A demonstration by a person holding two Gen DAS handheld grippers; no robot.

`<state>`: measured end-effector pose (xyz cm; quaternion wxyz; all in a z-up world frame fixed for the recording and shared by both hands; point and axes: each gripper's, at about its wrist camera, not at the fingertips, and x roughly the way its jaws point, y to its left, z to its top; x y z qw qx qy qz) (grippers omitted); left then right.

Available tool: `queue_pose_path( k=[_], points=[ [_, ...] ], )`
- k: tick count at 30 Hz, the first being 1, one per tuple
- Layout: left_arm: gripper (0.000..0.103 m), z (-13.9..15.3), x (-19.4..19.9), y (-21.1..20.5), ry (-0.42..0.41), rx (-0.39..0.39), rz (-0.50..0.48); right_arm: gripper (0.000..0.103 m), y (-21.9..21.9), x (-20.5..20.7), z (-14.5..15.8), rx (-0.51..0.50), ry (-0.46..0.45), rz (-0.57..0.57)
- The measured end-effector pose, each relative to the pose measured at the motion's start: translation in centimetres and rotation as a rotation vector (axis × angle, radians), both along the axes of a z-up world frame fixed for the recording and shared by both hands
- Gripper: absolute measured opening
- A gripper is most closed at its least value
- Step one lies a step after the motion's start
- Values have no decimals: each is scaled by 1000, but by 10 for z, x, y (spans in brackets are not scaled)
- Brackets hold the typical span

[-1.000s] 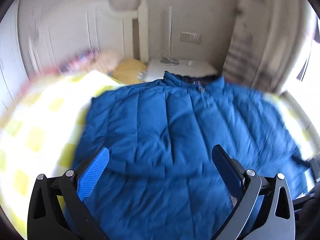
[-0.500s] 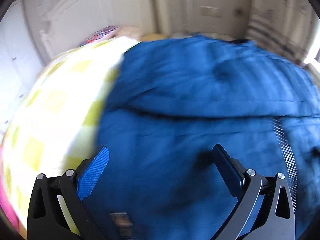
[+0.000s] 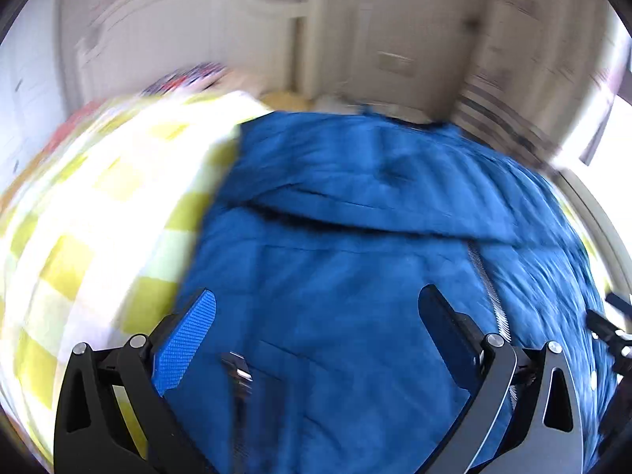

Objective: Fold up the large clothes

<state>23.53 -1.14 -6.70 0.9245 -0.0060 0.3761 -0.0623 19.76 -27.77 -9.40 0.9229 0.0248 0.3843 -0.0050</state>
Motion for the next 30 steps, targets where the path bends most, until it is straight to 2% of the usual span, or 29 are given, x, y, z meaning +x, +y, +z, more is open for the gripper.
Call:
queue_pose_path(
  k=[2, 4, 5, 9, 12, 15, 17, 20, 22, 24, 26, 28, 30],
  points=[
    [98, -18, -5, -31, 41, 76, -64, 101, 31, -4, -12, -92, 67, 112],
    [99, -45, -8, -48, 91, 167, -75, 100, 50, 2, -39, -171, 145, 140],
    [99, -48, -9, -52, 95, 197, -74, 101, 50, 0, -45, -159, 128, 133],
    [99, -45, -10, -39, 126, 140, -64, 101, 39, -2, -42, -131, 132, 103],
    [99, -39, -28, -20, 87, 164, -18, 101, 25, -19, -37, -136, 122, 59],
    [99, -32, -54, 5, 25, 192, 32, 101, 12, -43, -31, -201, 79, -2],
    [99, -36, -54, 25, 51, 199, 62, 101, -4, -51, -39, -206, 86, -42],
    [99, -40, -52, 52, 107, 129, 114, 101, -31, -61, -50, -88, 97, -89],
    [98, -30, -62, 52, 68, 128, 129, 101, -26, -65, -44, -130, 97, -121],
    [98, -18, -79, 40, 30, 66, 48, 101, -12, -75, -32, -142, 57, -95],
    [98, -10, -102, 19, 7, 26, -66, 101, 16, -92, -21, -108, -1, 29],
    [98, -13, -123, -8, 3, 60, -182, 101, 43, -104, -24, -130, -5, 141],
    [99, -34, -128, -33, 52, 150, -252, 101, 62, -107, -41, -161, 36, 207]
  ],
)
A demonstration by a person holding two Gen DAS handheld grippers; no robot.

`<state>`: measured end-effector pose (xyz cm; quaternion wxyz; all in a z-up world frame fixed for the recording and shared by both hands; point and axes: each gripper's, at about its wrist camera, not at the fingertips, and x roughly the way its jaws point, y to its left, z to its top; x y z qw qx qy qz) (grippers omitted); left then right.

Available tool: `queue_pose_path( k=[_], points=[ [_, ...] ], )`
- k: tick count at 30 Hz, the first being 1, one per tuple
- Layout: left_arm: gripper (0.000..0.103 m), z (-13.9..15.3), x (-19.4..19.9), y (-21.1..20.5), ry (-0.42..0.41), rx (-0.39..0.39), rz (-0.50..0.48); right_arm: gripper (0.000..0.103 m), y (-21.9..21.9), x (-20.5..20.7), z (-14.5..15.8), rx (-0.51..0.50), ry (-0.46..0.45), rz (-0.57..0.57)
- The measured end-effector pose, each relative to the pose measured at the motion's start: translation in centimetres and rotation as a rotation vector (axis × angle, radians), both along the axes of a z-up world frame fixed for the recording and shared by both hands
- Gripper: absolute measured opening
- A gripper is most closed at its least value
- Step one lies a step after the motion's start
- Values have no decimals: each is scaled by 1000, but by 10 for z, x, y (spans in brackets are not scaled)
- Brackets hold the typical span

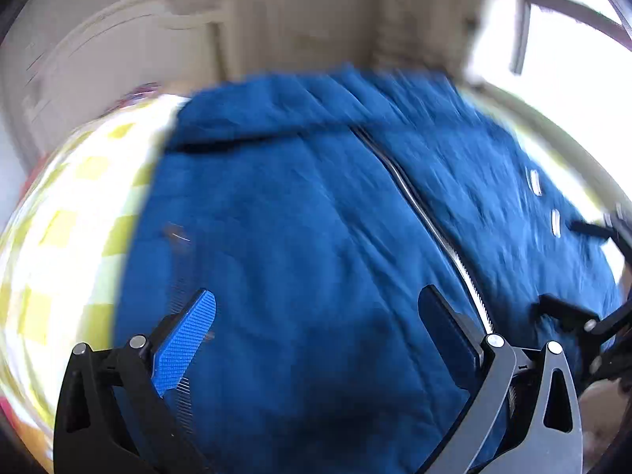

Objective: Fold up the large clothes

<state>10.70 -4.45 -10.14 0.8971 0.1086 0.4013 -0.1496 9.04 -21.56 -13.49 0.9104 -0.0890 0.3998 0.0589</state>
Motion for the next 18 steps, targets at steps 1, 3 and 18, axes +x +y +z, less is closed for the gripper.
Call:
queue_pose_path(
  k=[1, 3, 18],
  points=[
    [99, -15, 1, -6, 28, 50, -5, 100, 5, 1, -17, -12, 36, 4],
    [99, -21, -3, 2, 2, 0, -2, 101, -8, -4, -25, 81, 7, -15],
    [99, -20, -62, 106, -56, -36, 80, 100, -68, -80, -23, 91, -67, -154]
  ],
)
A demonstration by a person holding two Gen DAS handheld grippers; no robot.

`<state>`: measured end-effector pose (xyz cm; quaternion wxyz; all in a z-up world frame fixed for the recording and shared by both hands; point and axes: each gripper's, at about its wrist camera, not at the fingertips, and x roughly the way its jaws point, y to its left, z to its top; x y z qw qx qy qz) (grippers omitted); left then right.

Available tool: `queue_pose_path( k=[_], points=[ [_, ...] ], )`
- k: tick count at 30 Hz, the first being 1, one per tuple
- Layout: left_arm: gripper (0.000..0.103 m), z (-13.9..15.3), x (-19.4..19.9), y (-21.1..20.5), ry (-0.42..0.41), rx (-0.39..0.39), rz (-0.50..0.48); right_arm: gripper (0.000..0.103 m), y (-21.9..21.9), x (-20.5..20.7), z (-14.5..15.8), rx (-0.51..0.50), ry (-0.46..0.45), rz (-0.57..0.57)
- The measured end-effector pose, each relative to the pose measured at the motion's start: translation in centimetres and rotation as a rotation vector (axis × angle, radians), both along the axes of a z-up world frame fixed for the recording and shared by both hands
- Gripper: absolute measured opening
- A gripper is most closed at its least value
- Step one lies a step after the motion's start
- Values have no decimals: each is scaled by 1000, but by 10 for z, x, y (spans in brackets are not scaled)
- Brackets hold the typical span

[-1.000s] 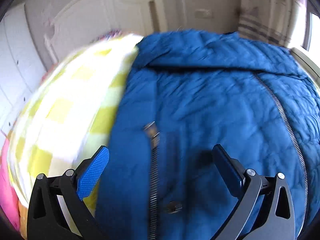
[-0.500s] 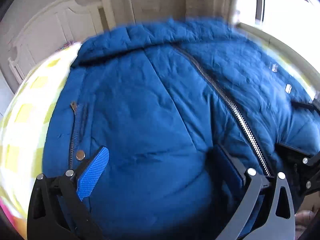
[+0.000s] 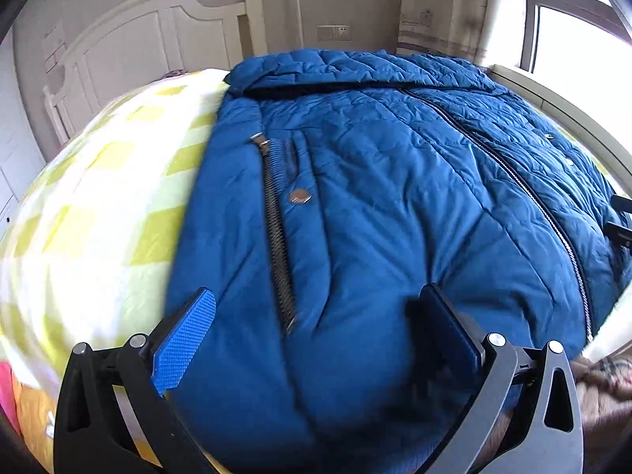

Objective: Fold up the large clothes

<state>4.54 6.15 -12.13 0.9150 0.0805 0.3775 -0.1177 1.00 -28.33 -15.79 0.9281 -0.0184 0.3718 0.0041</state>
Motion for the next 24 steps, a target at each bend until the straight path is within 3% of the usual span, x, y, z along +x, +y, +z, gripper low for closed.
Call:
queue_pose_path(
  k=[4, 7, 8, 12, 15, 17, 18, 19, 20, 22, 24],
  points=[
    [99, 1, -19, 25, -37, -22, 63, 100, -25, -31, 7, 40, -66, -71],
    [99, -8, -19, 45, -7, -115, 63, 101, -60, -47, -9, 134, -27, -159],
    [99, -9, -19, 45, -6, -101, 57, 100, -63, -55, -11, 151, -59, -151],
    [99, -9, -20, 44, 1, -95, 51, 100, -55, -65, -15, 122, -35, -140],
    [85, -7, -25, 41, -4, -110, 29, 90, -50, -73, -14, 117, -48, -129],
    [76, -5, -29, 37, -12, -98, 13, 73, -52, -80, -10, 116, -63, -133],
    [75, -5, -29, 36, -15, -94, 7, 68, -54, -84, -8, 130, -74, -117],
    [74, -4, -29, 35, -17, -93, 6, 54, -56, -82, -8, 135, -85, -116],
    [74, -5, -29, 35, -17, -95, 7, 50, -58, -84, -6, 136, -97, -123],
    [77, -6, -27, 37, -11, -106, 11, 50, -58, -81, -8, 141, -101, -124],
    [88, -7, -23, 37, -1, -100, 18, 57, -59, -69, -11, 154, -106, -114]
  ],
)
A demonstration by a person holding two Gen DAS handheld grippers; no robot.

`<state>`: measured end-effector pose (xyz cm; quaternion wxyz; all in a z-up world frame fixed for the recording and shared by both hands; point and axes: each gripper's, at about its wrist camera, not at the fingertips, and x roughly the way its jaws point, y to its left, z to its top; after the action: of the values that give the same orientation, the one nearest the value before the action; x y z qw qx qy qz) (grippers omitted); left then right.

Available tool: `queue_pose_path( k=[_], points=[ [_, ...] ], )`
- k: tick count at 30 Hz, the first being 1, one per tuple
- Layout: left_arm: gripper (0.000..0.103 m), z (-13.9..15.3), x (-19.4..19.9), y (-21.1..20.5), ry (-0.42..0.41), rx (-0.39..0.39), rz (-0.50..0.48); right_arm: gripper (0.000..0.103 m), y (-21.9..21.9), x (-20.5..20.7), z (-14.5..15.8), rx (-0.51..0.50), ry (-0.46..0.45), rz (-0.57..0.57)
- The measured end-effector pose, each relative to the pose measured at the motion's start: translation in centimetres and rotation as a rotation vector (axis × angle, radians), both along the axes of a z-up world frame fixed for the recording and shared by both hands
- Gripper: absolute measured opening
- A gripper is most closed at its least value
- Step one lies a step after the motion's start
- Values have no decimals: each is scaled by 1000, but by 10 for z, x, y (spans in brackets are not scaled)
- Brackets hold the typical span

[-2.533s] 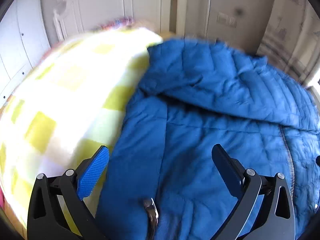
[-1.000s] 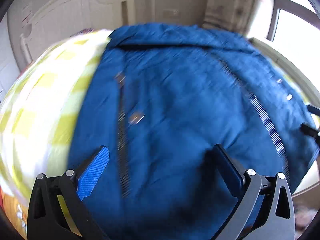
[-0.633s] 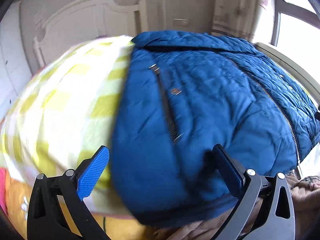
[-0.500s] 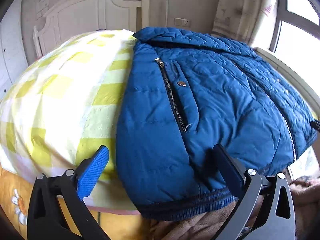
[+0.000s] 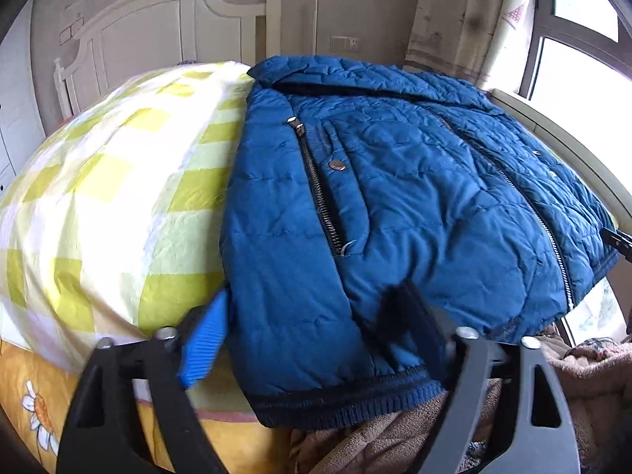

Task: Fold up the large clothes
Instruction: 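Pinch the ribbed hem with both tools and lift it off the bed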

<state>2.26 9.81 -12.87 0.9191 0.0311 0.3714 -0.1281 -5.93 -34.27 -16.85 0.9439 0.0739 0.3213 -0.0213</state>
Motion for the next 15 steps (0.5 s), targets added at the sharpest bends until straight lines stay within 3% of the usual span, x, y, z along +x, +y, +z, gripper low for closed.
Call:
queue_pose_path(
  k=[2, 5, 12, 14, 15],
  points=[
    [98, -2, 5, -3, 8, 27, 19, 77, 1, 7, -1, 4, -5, 20],
    [98, -1, 9, -5, 28, 38, 25, 93, 23, 22, -5, -106, 18, 38],
    [95, -2, 8, -5, 31, 37, 29, 93, 22, 24, -5, -92, 29, 33],
    [89, -2, 5, -7, 23, 34, 21, 79, 24, 22, -3, -89, 21, 47],
    [87, -2, 5, -7, 21, 35, 16, 77, 24, 22, -3, -84, 15, 40]
  ],
)
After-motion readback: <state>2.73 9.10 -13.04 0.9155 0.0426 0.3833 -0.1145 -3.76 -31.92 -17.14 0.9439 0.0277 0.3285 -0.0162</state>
